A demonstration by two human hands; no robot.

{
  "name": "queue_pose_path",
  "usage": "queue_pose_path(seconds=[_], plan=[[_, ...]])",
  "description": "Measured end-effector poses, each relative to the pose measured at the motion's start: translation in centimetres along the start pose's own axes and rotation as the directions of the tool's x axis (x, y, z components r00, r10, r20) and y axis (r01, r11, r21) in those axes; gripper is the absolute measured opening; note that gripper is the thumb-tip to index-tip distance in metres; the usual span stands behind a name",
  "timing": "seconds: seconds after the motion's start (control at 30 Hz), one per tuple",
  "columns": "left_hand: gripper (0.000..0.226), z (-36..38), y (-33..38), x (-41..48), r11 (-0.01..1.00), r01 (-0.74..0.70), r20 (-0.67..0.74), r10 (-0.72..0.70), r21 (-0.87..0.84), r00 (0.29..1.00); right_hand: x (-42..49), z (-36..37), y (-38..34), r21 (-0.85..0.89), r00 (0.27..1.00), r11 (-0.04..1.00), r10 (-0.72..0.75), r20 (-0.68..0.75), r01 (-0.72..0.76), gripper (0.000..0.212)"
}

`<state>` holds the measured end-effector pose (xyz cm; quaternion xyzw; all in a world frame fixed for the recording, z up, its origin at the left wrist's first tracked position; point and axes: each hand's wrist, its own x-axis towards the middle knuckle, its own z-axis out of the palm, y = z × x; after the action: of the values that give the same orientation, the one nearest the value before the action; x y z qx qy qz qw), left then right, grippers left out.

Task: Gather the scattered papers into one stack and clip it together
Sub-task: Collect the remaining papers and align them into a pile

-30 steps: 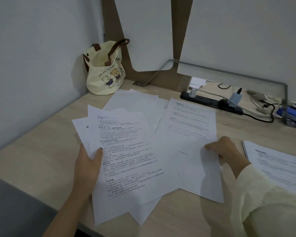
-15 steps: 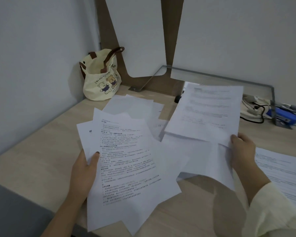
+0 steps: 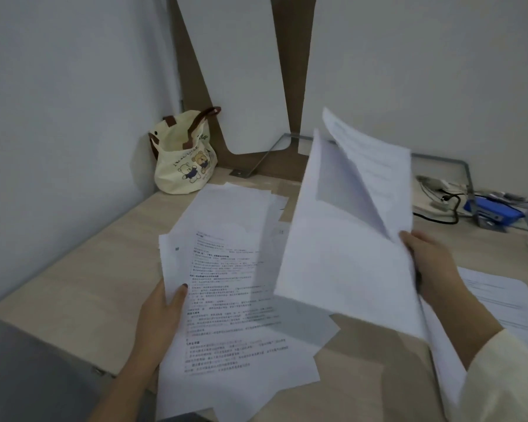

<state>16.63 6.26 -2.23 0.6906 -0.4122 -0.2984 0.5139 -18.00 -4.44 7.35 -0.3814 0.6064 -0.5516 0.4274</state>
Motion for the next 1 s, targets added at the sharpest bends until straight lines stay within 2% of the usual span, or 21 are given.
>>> queue_pose_path(seconds=[0.1, 0.27, 0.37, 0.43, 0.63, 0.7, 0.87, 0.93, 1.0], plan=[[0.034, 0.1, 0.2, -0.3, 1.000, -0.016, 0.003, 0.016, -0.019, 1.000, -1.9, 1.9, 2.3, -0.277, 0.989, 0.955, -0.072, 0.131, 0.106, 0.016], [0.035, 0.3, 0.8, -0.7, 0.996, 0.003, -0.003, -0.003, -0.088, 1.000, -4.5, 5.1, 7.0, -0.485, 0.950, 0.845, -0.083, 0.300, 0.227, 0.017], [0.038, 0.4, 1.5, -0.6, 0.987, 0.052, -0.033, -0.057, -0.152, 0.998, -6.2, 6.0, 8.3, -0.519, 0.912, 0.798, -0.091, 0.399, 0.307, 0.013], [0.034, 0.4, 1.8, -0.6, 0.978, 0.066, -0.016, -0.070, -0.200, 0.997, -7.1, 6.4, 8.3, -0.500, 0.887, 0.806, -0.066, 0.458, 0.318, 0.014], [0.032, 0.4, 1.1, 0.4, 0.990, 0.029, -0.037, -0.034, -0.138, 0.999, -8.4, 6.5, 6.7, -0.447, 0.768, 0.802, -0.024, 0.640, 0.397, 0.020], [0.032, 0.4, 0.8, 0.5, 0.993, 0.021, -0.051, -0.028, -0.118, 0.998, -8.3, 6.0, 6.6, -0.453, 0.765, 0.810, 0.009, 0.645, 0.373, 0.031], [0.031, 0.6, 0.6, 0.6, 0.991, 0.076, -0.084, -0.085, -0.111, 0.993, -7.2, 4.0, 6.6, -0.512, 0.810, 0.829, 0.133, 0.571, 0.224, 0.047], [0.031, 0.6, 0.7, 0.7, 0.991, 0.074, -0.094, -0.084, -0.108, 0.992, -6.3, 2.8, 6.5, -0.553, 0.838, 0.800, 0.123, 0.531, 0.234, 0.040], [0.028, 0.7, 0.7, 0.6, 0.993, 0.053, -0.096, -0.064, -0.109, 0.993, -4.8, 1.5, 6.0, -0.606, 0.906, 0.757, 0.043, 0.421, 0.245, 0.032]])
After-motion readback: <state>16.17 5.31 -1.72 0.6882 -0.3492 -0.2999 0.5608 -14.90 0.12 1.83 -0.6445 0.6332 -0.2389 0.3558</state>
